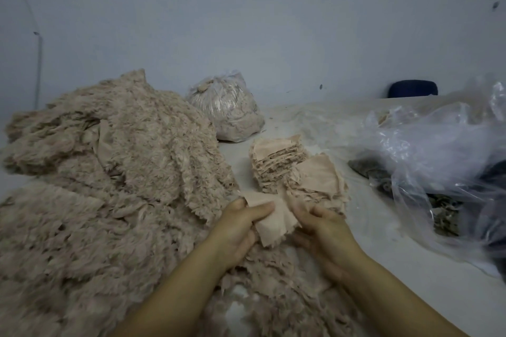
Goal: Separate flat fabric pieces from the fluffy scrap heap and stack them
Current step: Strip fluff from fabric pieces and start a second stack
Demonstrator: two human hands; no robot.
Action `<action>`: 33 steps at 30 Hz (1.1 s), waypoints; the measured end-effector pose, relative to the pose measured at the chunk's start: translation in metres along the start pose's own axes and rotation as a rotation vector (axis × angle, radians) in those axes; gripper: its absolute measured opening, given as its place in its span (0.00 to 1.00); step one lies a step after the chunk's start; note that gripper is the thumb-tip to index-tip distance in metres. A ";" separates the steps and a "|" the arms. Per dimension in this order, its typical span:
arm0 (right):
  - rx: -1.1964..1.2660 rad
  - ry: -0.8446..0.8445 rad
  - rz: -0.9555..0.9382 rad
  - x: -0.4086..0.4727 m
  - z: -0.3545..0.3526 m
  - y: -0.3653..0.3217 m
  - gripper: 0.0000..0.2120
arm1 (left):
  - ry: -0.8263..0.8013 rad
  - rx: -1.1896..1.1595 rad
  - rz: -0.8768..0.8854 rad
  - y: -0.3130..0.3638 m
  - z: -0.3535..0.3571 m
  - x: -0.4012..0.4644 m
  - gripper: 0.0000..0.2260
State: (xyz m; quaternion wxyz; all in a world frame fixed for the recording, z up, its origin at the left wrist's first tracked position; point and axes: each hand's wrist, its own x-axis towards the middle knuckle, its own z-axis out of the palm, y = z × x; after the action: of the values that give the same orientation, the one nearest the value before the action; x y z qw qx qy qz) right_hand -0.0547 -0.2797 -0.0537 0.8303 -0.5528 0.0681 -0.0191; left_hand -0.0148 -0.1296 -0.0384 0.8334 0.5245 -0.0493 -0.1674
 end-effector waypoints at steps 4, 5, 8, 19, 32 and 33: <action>-0.240 0.096 -0.258 0.005 0.002 -0.024 0.04 | 0.063 -0.009 -0.002 0.007 0.015 0.020 0.12; -0.272 0.122 -0.265 0.008 0.001 -0.033 0.07 | 0.133 0.017 0.037 0.011 0.017 0.029 0.10; -0.352 0.260 -0.329 0.033 -0.009 -0.063 0.10 | 0.216 0.241 0.182 0.020 0.028 0.057 0.06; -0.916 0.488 -0.347 0.089 -0.045 -0.077 0.17 | 0.287 0.519 0.095 0.001 0.033 0.096 0.18; -1.212 0.108 -0.289 0.055 -0.052 -0.003 0.38 | 0.117 0.560 0.215 -0.007 -0.001 0.135 0.36; -1.208 0.124 -0.298 0.059 -0.054 -0.002 0.37 | 0.081 0.560 0.209 -0.009 0.005 0.140 0.39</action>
State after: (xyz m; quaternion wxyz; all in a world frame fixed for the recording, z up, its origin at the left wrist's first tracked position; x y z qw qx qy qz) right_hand -0.0032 -0.3363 -0.0773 0.3543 -0.9260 0.0371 -0.1247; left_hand 0.1135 -0.1835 -0.0575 0.6702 0.7324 -0.1139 -0.0392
